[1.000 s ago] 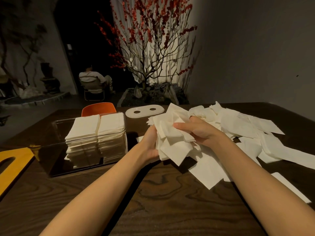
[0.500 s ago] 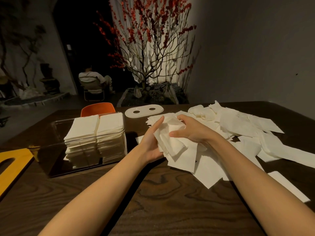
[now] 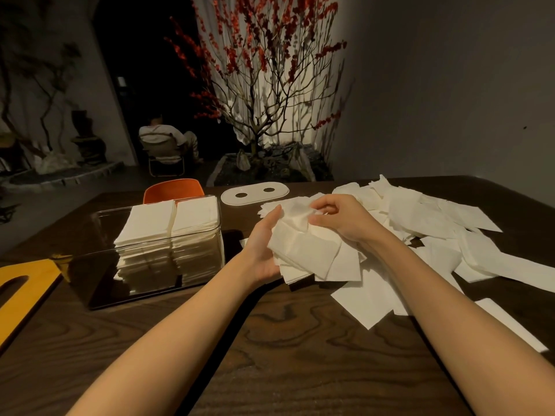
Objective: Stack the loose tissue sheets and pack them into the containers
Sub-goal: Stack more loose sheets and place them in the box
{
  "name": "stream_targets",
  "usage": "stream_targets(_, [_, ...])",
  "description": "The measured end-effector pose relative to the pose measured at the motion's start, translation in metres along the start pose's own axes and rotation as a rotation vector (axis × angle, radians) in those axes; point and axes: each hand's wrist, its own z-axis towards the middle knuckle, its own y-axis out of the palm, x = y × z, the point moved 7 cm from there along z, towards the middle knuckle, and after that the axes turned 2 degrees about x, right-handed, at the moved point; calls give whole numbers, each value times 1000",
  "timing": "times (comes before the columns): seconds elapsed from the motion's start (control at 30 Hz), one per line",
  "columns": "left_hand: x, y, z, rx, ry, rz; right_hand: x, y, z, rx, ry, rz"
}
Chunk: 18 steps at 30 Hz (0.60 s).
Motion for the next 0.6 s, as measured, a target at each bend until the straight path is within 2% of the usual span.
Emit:
stream_targets(0.23, [-2,3,-6,-6,-24,223,-2,6,-1,-77,-31,23])
stream_targets(0.37, [-1,-5,-7,100,0,335,-3,7,-1,-83,-51,-1])
stream_targets(0.6, [-1,-11,1,131,-17,167,-2,8,-1,-108,-47,-73])
